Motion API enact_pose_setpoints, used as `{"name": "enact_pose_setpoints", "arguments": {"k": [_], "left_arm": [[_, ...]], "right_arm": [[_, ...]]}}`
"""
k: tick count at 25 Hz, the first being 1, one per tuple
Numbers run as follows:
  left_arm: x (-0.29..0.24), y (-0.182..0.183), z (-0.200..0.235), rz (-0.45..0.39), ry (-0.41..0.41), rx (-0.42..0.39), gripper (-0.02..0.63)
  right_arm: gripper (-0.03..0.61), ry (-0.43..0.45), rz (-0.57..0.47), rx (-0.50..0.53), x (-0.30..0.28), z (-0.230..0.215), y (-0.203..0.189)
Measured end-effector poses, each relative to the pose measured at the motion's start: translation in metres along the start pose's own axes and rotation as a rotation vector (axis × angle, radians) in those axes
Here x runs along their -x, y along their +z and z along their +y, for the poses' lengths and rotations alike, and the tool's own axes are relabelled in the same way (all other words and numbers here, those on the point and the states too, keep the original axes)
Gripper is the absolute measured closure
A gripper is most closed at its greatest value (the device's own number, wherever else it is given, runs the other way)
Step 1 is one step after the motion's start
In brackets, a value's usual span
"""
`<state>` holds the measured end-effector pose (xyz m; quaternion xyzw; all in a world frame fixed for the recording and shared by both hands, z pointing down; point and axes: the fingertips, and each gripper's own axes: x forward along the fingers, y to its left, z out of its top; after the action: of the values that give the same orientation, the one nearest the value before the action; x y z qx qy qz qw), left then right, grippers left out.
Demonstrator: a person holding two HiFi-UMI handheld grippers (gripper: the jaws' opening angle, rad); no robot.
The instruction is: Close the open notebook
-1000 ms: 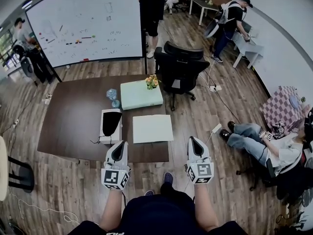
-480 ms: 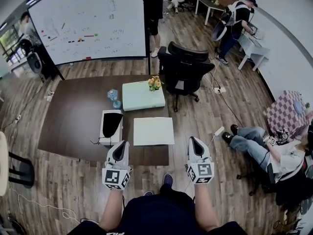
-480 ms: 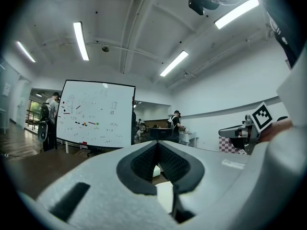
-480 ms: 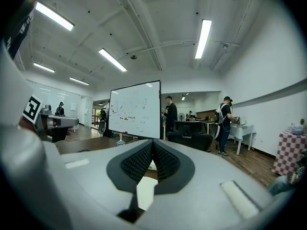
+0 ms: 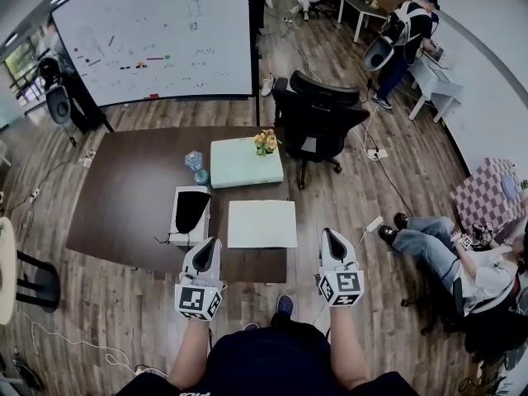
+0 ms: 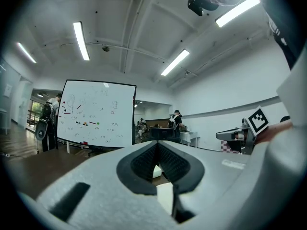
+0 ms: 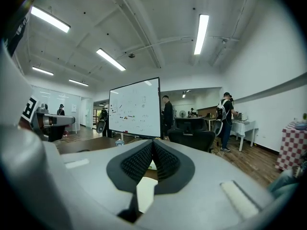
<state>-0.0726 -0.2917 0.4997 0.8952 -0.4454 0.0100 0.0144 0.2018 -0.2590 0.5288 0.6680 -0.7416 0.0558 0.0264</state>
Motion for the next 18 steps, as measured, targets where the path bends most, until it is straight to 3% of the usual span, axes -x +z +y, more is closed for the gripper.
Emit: {"name": "enact_pose_setpoints", "arguments": {"k": [7, 18], "left_arm": [[-0.006, 0.002, 0.000, 0.003, 0.013, -0.006, 0.618], [-0.011, -0.004, 0.002, 0.014, 0.042, 0.007, 0.618]], "right_arm": [[0.571, -0.004, 0.050, 0.007, -0.019, -0.017, -0.024], [0.571, 0.008, 0.199, 0.030, -0.046, -0.031, -0.104]]}}
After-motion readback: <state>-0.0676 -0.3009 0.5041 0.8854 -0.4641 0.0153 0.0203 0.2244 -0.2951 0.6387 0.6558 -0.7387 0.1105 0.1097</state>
